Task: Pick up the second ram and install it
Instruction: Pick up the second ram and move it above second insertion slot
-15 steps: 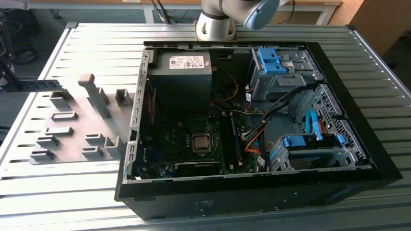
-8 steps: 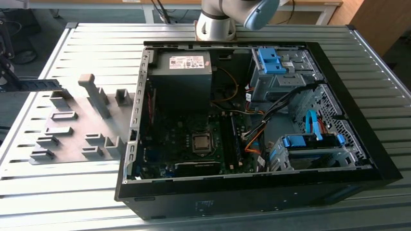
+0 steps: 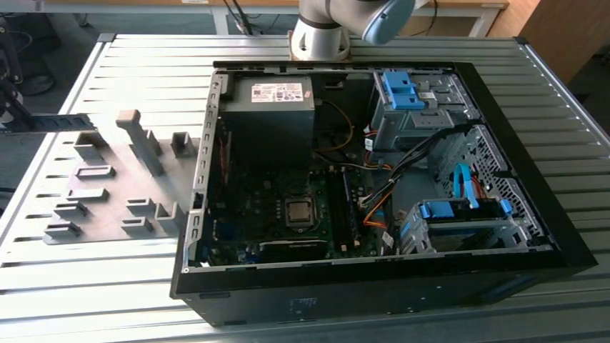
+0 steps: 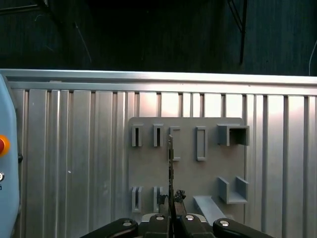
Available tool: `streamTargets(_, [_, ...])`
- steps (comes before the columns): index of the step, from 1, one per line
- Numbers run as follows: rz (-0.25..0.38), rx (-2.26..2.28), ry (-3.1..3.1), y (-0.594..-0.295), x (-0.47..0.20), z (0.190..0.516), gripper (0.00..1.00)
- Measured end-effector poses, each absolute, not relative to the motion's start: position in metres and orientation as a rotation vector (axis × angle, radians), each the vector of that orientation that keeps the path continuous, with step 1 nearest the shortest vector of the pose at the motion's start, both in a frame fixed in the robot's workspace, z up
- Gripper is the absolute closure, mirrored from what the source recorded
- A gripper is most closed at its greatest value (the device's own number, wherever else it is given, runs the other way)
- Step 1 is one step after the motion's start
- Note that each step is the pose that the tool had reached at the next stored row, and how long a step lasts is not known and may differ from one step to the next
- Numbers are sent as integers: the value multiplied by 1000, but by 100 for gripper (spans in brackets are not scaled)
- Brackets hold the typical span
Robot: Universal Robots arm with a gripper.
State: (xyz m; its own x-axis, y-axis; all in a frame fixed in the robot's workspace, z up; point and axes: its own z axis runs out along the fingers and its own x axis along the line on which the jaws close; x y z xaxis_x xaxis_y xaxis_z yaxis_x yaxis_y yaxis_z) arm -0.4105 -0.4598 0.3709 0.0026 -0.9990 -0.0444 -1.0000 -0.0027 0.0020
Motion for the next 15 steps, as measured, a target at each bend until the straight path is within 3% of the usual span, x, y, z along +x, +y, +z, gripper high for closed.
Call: streamTargets(15, [90,-2216,2213,-460,-393,371,86])
